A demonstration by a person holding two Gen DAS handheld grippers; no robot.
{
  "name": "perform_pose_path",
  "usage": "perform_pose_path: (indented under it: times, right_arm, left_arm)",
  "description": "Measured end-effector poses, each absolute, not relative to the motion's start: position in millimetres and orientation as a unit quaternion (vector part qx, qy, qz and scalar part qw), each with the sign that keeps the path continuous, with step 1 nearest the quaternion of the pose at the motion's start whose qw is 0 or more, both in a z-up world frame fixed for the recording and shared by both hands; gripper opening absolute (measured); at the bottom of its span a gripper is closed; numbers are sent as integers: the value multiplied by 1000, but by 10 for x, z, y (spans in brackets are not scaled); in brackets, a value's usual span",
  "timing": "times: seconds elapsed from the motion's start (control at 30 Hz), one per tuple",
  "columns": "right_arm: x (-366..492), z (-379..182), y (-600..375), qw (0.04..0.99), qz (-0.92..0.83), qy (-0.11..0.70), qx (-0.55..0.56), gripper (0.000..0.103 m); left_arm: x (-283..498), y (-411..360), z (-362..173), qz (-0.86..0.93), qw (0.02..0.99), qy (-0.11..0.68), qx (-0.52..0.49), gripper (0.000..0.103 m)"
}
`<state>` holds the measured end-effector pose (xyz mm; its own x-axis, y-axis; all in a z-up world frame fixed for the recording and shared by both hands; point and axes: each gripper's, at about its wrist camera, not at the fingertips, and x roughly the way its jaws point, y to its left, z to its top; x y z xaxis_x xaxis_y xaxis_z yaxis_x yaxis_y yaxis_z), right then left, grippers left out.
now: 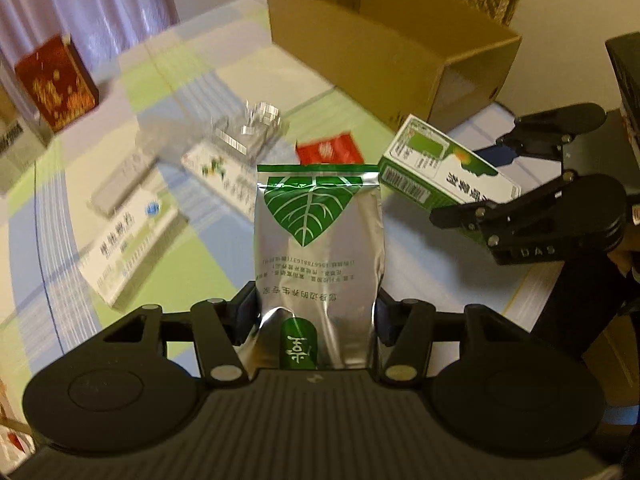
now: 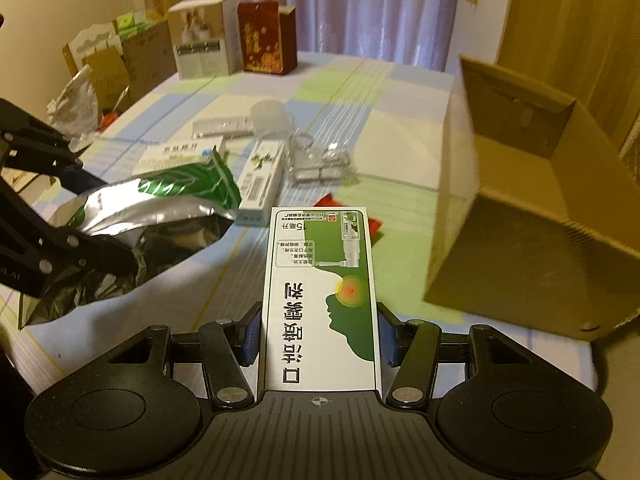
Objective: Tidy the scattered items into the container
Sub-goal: 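Carry the tea pouch and medicine box with both tools over the cardboard box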
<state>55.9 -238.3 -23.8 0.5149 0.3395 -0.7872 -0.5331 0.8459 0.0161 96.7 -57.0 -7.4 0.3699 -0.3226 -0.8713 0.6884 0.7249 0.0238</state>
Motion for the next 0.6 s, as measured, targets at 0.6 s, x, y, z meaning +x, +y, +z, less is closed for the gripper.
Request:
perform_pose_path:
  times: [0.6]
  right_arm:
    - [1110, 691, -3465, 919, 159, 352, -81, 58]
  left_arm:
    - [1375, -1937, 831, -370, 829, 380, 179, 52]
